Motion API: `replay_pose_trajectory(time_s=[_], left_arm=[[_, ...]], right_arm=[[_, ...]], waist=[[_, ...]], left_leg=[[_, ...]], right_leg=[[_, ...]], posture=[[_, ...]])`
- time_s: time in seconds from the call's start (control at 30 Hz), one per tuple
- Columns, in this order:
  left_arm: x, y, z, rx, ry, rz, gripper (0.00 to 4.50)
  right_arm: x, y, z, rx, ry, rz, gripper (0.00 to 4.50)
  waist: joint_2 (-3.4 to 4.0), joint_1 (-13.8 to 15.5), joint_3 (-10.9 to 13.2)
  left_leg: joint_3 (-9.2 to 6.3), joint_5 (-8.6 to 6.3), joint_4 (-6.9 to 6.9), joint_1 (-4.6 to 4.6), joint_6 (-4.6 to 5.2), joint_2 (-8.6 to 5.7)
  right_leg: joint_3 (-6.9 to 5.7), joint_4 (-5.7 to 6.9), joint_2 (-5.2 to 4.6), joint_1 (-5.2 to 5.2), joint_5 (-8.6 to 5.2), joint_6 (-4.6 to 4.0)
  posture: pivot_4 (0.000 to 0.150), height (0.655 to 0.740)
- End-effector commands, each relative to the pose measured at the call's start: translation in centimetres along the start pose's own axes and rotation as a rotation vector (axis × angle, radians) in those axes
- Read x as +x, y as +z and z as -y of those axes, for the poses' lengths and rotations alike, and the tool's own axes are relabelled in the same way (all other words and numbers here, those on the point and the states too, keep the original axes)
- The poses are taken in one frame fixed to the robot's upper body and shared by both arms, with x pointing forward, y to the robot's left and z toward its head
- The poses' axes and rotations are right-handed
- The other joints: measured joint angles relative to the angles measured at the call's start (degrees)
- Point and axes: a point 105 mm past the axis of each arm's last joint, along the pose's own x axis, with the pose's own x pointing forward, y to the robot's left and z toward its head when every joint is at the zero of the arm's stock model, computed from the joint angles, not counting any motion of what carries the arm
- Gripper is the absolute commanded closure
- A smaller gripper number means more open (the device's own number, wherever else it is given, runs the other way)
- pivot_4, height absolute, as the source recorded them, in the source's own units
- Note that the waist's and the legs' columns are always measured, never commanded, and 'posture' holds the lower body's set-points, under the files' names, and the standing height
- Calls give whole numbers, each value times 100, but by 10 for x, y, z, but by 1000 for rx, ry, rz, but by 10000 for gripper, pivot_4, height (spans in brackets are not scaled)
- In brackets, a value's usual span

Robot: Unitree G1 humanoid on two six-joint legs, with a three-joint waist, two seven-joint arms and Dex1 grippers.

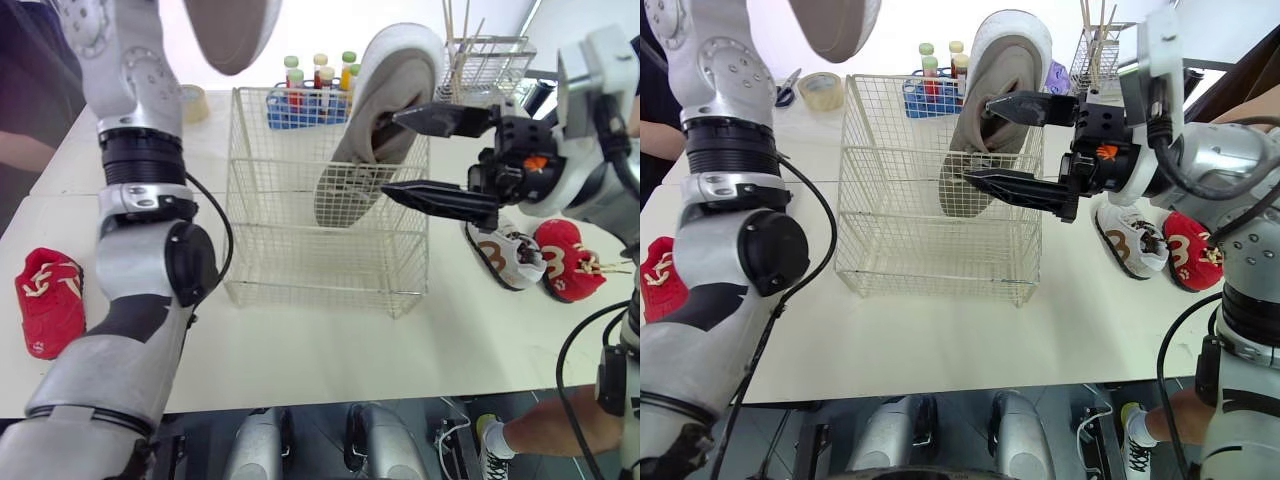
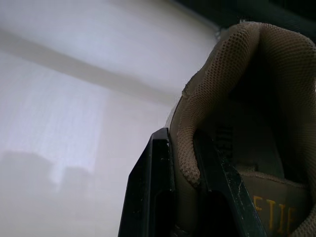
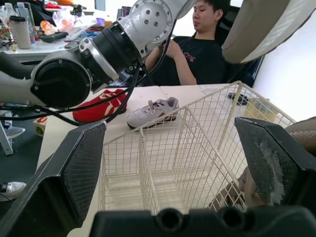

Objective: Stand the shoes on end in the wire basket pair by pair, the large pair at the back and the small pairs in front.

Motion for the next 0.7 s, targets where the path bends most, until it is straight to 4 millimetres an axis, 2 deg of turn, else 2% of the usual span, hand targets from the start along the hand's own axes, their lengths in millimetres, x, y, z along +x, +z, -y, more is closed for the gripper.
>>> replay_pose_trajectory(time_s=[0.03,0.27,0.53,0.7], left_arm=[[-1,9,12,20,-6,58,44577],[-40,-23,25,113,5,26,44577],[-75,-53,38,109,12,-6,44577],[-91,-59,49,117,7,-7,44577]], right_arm=[[-6,12,-1,-57,-24,13,0],[-8,14,-4,-56,-41,4,0],[-8,15,-5,-55,-51,-19,0],[-7,16,-7,-50,-53,-27,0]], waist=[[2,1,-1],[1,9,-1],[1,24,-1],[10,16,-7]], left_leg=[[0,1,0,1,-1,0],[-4,0,0,18,1,1],[-6,-8,1,17,15,0],[-8,-25,4,25,43,0]], right_leg=[[0,0,1,0,0,0],[0,-2,2,19,0,-1],[-1,-20,2,29,5,5],[-1,-25,2,39,9,8]], posture=[[1500,7400],[1500,7400],[1500,7400],[1500,7400]])
